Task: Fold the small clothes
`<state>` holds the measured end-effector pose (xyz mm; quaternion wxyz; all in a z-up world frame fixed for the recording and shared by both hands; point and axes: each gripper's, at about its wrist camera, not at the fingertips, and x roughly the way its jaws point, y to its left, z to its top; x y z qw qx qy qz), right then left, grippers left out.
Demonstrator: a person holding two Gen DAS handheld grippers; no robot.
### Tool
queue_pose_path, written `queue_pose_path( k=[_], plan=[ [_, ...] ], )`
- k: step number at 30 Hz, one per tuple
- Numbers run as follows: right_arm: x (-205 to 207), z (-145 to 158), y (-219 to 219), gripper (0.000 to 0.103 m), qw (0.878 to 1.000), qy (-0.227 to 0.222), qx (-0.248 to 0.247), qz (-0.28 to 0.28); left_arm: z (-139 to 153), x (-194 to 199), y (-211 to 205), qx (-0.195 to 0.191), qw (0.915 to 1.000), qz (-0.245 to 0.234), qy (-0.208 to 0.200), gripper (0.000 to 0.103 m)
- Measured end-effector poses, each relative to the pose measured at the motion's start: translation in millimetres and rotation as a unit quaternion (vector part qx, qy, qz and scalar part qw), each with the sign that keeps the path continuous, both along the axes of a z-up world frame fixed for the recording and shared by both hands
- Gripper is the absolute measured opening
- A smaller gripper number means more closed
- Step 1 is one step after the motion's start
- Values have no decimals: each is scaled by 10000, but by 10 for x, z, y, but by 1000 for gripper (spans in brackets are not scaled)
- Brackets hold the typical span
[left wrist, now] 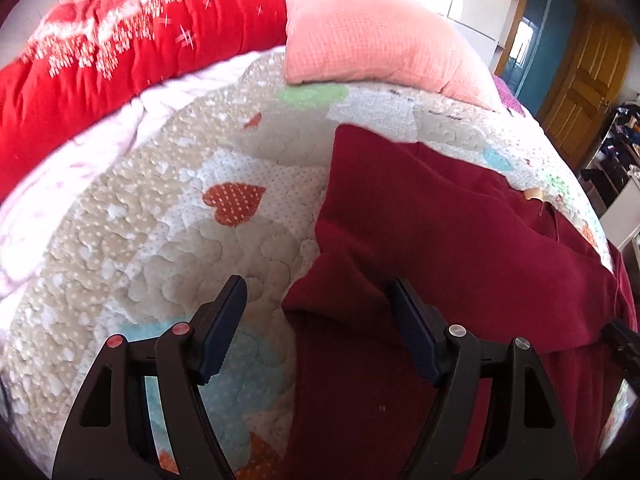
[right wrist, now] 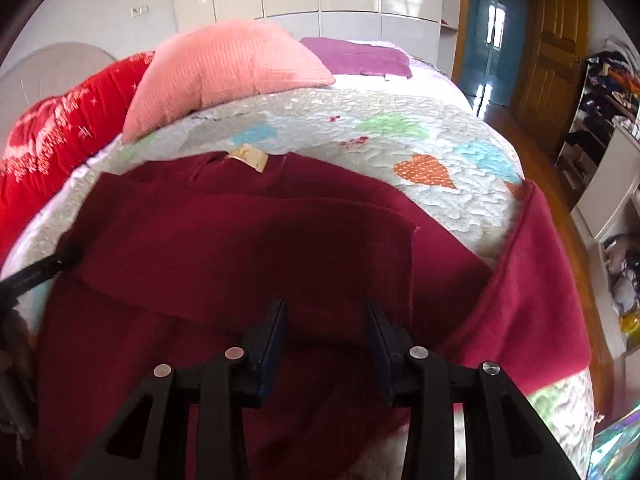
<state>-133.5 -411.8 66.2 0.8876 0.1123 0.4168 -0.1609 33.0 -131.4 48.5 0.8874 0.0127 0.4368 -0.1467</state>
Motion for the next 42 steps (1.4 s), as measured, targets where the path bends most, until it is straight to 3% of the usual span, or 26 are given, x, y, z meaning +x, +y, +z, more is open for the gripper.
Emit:
queue_pose_path(
  k=[3, 8, 15, 18, 22, 26, 30, 33, 39, 41, 42],
  plan=[
    [-159, 22, 32, 40, 10000, -44, 82, 17, 41, -82, -36, 149, 9999, -35, -59, 75],
    [-174, -211, -36, 40, 9996, 225, 134, -86, 151, -243, -89, 132, 9998, -124, -84, 75],
    [-486, 42, -109, 42, 9991, -83, 378, -149, 346, -479, -341, -77, 9988, -452, -151, 75],
    [-741, 134, -320, 50, 9976, -269, 350, -534, 352, -525, -523, -112, 9977, -648, -135, 75],
    [-952, 189, -721, 51, 9933, -334, 331, -1055, 275, -520, -871, -89, 9957, -919, -44, 75],
    [-1009, 257, -1224, 51, 9860, -557, 637, -1438, 138, -500, -1175, -21, 9930, -1171, 140, 75],
    [-780, 287, -1819, 55, 9731, -650, 986, -1980, -10, -505, -1378, 307, 9912, -1286, 22, 75],
    [-445, 237, -2131, 55, 9683, -566, 1063, -2188, -62, -484, -1376, 252, 9918, -1252, -14, 77],
    [176, -132, -2613, 56, 9607, 8, 1007, -2589, -102, -469, -1381, 233, 9918, -1256, -69, 79],
    [250, -322, -2739, 55, 9561, 130, 1260, -2643, -106, -472, -1372, 211, 9917, -1269, -64, 80],
    [229, -358, -2754, 48, 9555, 30, 1357, -2619, -110, -464, -1356, 148, 9917, -1278, -39, 80]
  ],
)
